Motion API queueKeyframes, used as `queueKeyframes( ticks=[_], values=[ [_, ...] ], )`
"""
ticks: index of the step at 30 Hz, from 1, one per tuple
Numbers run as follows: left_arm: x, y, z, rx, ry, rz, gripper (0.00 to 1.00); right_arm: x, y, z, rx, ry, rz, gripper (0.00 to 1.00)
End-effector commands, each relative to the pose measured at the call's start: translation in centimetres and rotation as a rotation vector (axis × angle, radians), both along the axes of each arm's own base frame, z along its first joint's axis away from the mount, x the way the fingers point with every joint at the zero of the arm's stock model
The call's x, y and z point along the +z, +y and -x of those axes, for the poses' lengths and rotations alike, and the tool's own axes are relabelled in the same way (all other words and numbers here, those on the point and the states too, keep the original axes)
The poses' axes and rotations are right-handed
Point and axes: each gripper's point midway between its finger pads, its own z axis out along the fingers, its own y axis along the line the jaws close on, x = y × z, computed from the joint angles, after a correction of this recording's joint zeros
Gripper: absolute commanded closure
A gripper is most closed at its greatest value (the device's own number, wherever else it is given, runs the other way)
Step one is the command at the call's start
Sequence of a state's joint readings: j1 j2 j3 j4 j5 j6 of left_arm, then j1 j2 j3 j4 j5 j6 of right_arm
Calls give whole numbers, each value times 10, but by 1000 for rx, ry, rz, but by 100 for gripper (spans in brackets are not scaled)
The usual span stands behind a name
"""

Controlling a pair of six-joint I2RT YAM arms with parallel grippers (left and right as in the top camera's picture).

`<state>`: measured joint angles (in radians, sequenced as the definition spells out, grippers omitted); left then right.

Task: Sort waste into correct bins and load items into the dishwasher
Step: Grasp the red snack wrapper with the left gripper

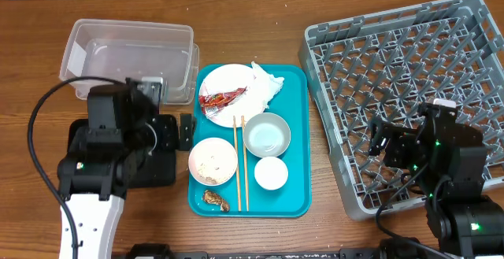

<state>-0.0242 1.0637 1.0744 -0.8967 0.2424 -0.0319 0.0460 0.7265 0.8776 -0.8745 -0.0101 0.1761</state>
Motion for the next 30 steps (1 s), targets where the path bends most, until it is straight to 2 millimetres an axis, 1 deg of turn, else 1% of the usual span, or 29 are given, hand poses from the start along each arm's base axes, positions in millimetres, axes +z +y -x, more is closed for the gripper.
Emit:
queueKeyframes(
  ticks=[1, 2, 5, 8, 12, 14, 18, 21, 22, 23, 25, 26, 28, 30],
  values=[
    [16, -16, -23, -81, -95, 14, 0, 13, -2, -1, -10, -42, 1, 0],
    [17, -27, -36, -136, -137, -12, 0, 14, -2, -2, -10, -43, 1, 0],
    [6, -41, -57, -198, -169, -94, 0, 14, -2, -2, -10, -43, 1, 0],
    [-18, -52, -76, -225, -152, -205, 0, 13, -2, -1, -10, -41, 1, 0],
    [-59, -74, -90, -323, -98, -273, 3, 12, -2, -1, -11, -35, 1, 0],
    [-79, -77, -99, -329, -71, -309, 4, 12, -2, -1, -10, -35, 1, 0],
    [-112, -72, -114, -300, -29, -373, 5, 12, -2, 0, -10, -35, 1, 0],
    [-136, -73, -117, -309, 18, -380, 5, 12, -2, -1, -10, -35, 1, 0],
    [-143, -73, -116, -312, 35, -382, 7, 12, -2, -1, -10, -35, 1, 0],
    [-151, -73, -115, -315, 55, -386, 10, 12, -2, 0, -10, -34, 1, 0],
    [-161, -72, -114, -321, 80, -389, 18, 12, -2, -1, -10, -35, 1, 0],
    [-164, -72, -113, -322, 89, -391, 24, 12, -2, -1, -10, -35, 1, 0],
    [-167, -72, -113, -323, 95, -392, 40, 12, -2, -1, -10, -35, 1, 0],
    [-166, -72, -113, -323, 93, -392, 68, 12, -2, -1, -10, -35, 1, 0]
  ],
)
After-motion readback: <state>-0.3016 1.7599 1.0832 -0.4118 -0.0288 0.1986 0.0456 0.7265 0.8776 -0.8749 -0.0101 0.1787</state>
